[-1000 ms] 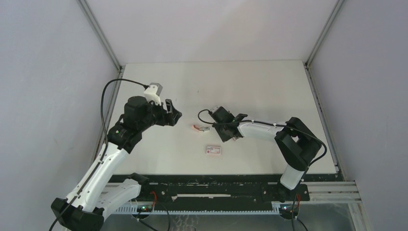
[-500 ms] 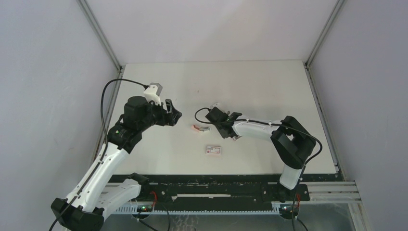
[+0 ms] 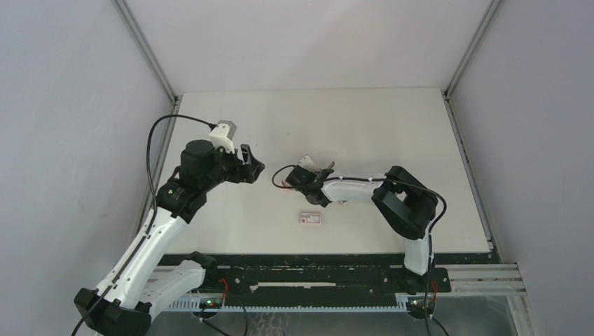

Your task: Load the staples into the stapler

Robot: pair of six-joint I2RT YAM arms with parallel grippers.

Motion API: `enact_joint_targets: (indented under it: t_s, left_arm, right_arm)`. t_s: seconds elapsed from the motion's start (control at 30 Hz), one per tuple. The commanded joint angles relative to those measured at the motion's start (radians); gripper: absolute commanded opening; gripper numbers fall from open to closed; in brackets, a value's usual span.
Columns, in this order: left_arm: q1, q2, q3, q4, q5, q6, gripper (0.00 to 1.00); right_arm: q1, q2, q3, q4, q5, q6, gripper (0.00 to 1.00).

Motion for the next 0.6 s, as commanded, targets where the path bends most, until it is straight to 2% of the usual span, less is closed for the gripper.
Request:
enact_joint_targets:
  t_s: [0.0, 0.2, 0.43, 0.57]
  left_arm:
    - [0.005, -0.02, -0.013, 0.022, 0.012, 0.018, 0.78]
    - [0.005, -0.022, -0.014, 0.022, 0.012, 0.018, 0.78]
    - [0.005, -0.025, -0.016, 0.025, 0.017, 0.016, 0.78]
    - [0.005, -0.026, -0.016, 0.025, 0.017, 0.015, 0.78]
  right_arm:
    - [0.037, 0.046, 0.038, -0.021, 0.125, -0.006, 0.0]
    - [0.05, 0.072, 0.038, -0.022, 0.113, -0.009, 0.01]
    - [0.066, 0.079, 0.064, -0.039, 0.055, 0.005, 0.18]
    - [0.077, 0.074, 0.065, -0.049, 0.045, 0.013, 0.21]
